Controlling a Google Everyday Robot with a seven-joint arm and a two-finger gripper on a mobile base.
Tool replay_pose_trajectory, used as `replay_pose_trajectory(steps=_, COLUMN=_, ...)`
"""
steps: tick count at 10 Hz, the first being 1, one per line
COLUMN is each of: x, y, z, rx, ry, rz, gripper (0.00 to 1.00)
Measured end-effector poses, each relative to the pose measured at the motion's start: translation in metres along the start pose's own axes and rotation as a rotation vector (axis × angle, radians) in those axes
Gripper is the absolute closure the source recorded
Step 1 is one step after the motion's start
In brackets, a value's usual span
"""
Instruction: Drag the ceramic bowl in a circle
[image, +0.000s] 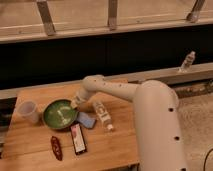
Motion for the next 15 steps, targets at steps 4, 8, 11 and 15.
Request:
replay_pose_trajectory(steps=4, x=-0.003, y=-0.001, z=-0.032, rx=0.121, ry=0.14, rz=0.004, gripper=1.0)
replay_pose_trajectory(steps=8, x=-0.004, y=0.015, z=-0.063, rx=0.08, ry=0.144, rz=0.028, gripper=1.0)
replay_pose_trajectory(steps=11, x=0.012, y=0.046, z=-0.072, rx=0.073, ry=0.105, rz=0.059, gripper=1.0)
replay_pose_trajectory(steps=15, x=0.047, y=0.105, z=-0.085, rx=0.077, ry=0.045, rz=0.073, gripper=1.0)
